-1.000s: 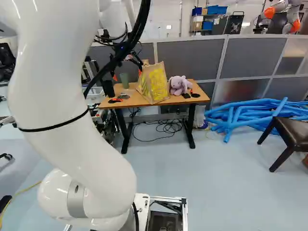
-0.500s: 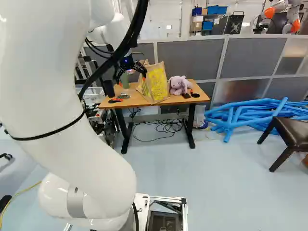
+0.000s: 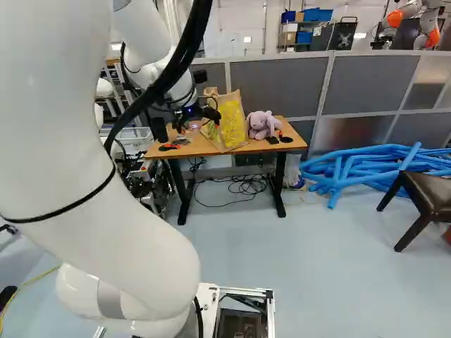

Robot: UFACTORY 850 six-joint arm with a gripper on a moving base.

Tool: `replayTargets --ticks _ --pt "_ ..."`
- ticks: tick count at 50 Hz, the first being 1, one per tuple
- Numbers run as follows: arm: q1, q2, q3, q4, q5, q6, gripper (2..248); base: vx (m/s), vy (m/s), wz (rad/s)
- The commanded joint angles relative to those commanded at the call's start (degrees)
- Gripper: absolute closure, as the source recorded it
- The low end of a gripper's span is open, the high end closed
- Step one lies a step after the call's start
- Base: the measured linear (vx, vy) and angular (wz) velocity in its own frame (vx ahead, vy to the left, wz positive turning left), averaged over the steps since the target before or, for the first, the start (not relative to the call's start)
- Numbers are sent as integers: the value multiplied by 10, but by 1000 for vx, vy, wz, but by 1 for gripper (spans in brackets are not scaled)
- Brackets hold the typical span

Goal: Pick up the bag on the ground and place it on the table

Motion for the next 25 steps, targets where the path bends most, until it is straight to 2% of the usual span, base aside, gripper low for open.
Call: replayTargets --ticks 25 --pt "-14 47 144 -9 199 42 3 0 0 0"
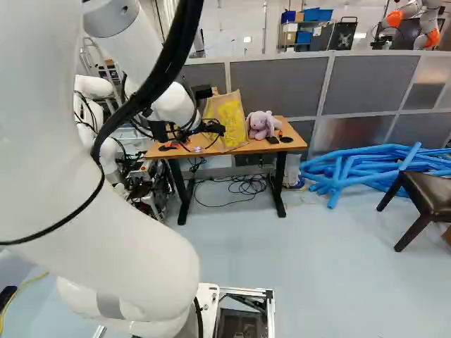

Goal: Pick up the bag on the ground and place it on the table

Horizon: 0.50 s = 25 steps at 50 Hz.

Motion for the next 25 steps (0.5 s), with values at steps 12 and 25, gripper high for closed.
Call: replayTargets --ticks 12,25 --pt "-6 20 61 -4 84 18 3 0 0 0" --pt "-11 39 119 -7 164 35 3 0 0 0"
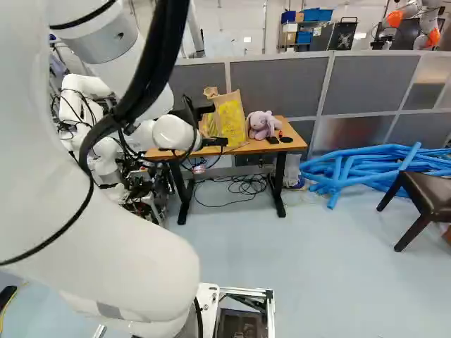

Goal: Pick up the bag on the ground and place it on the table

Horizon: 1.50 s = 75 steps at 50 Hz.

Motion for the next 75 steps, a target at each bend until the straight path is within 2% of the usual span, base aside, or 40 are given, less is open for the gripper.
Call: replayTargets --ticks 22,43,75 --pt "-8 27 82 -5 113 24 3 0 0 0" --pt "-13 45 139 -9 191 41 3 0 0 0" --pt "-18 60 184 -12 253 54 3 0 0 0"
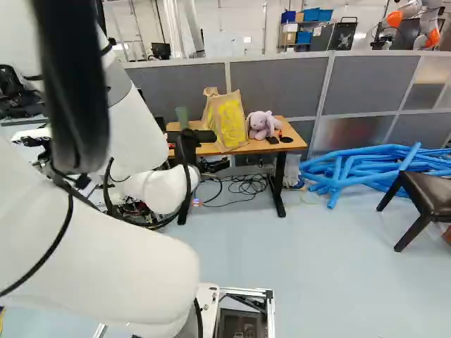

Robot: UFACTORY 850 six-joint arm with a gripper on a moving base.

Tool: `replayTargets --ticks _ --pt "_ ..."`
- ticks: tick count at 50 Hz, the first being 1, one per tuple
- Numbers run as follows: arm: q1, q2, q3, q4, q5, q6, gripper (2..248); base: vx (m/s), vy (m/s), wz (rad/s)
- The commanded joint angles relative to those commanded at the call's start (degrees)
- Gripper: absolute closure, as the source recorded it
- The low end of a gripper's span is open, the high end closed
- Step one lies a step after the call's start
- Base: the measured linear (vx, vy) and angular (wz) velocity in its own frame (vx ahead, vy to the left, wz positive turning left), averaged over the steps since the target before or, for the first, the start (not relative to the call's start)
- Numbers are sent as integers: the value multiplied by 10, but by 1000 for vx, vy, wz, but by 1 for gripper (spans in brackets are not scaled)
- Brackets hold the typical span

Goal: Pick up the bag on the ground and place it on the table

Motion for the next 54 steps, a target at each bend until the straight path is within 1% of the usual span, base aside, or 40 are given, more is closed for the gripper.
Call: replayTargets --ticks 13,54 --pt "0 2 5 0 7 1 3 0 0 0" --pt "0 2 5 0 7 1 3 0 0 0"
